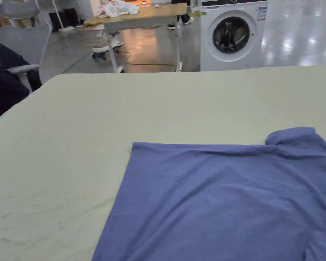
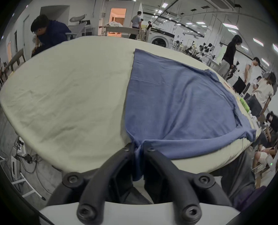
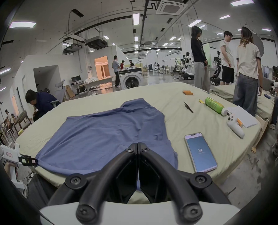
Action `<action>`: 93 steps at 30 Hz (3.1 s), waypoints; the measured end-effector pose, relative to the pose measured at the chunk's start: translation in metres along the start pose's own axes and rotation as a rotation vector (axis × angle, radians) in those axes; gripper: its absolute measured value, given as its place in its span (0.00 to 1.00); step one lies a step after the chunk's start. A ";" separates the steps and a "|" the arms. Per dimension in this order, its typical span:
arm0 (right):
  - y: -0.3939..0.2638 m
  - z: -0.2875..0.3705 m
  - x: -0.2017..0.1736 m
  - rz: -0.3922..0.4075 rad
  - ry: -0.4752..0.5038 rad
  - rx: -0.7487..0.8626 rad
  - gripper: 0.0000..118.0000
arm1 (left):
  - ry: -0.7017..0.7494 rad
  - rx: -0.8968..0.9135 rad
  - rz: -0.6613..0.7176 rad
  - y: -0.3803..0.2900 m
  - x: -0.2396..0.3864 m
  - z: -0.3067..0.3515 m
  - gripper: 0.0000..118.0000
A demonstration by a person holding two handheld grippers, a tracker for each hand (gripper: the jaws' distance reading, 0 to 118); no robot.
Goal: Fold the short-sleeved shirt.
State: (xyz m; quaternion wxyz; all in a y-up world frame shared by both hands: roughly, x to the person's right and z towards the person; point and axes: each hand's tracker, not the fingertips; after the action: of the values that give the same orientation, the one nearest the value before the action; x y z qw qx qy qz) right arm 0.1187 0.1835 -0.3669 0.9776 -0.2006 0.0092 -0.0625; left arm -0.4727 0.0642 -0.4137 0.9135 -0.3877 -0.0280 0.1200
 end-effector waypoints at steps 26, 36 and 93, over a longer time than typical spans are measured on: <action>-0.052 -0.055 0.057 -0.029 -0.068 -0.322 0.02 | 0.097 -0.046 -0.088 0.002 0.021 0.002 0.04; 0.019 -0.081 0.056 -0.082 -0.005 -0.162 0.02 | -0.021 0.150 0.026 0.075 0.028 0.024 0.04; 0.022 -0.061 -0.011 -0.001 0.100 -0.038 0.00 | -0.046 0.260 0.102 0.100 0.024 -0.042 0.60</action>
State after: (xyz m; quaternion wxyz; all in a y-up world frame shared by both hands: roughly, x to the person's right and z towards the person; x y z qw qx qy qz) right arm 0.1075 0.1811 -0.4317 0.9720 -0.2156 0.0593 -0.0728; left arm -0.4625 0.1071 -0.5155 0.9478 -0.2643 -0.0134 0.1778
